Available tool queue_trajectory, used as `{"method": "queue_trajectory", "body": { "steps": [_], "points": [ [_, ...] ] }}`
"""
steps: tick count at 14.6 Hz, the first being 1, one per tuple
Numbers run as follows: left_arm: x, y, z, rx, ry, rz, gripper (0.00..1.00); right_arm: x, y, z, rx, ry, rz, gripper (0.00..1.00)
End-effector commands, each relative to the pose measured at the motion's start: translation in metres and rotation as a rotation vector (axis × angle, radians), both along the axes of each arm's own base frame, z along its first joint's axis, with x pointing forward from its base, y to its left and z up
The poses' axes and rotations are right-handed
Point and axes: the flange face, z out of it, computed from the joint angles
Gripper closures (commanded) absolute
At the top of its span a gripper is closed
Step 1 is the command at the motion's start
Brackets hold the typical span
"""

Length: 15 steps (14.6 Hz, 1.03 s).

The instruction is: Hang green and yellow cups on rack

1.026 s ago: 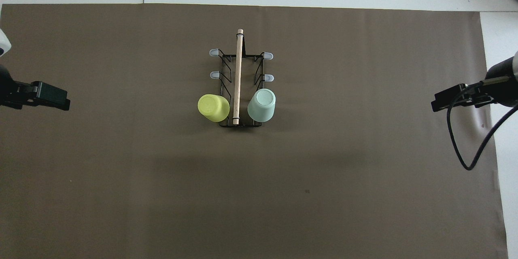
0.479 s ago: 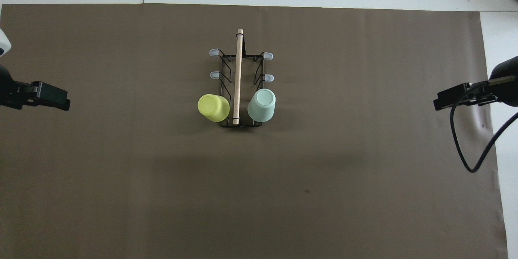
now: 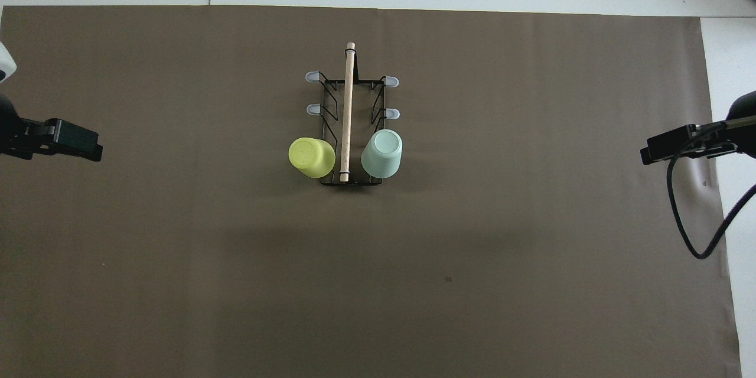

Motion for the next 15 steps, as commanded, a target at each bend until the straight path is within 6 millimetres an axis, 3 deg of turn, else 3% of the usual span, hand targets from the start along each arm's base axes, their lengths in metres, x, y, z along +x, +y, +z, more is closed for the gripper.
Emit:
{"method": "queue_trajectory", "body": {
  "steps": [1, 15],
  "points": [
    [-0.009, 0.001, 0.000, 0.013, -0.003, -0.010, 0.00, -0.006, 0.000, 0.004, -0.001, 0.004, 0.004, 0.00],
    [-0.009, 0.001, 0.000, 0.013, -0.003, -0.010, 0.00, -0.007, -0.004, 0.005, -0.009, -0.011, -0.002, 0.00]
  ]
}}
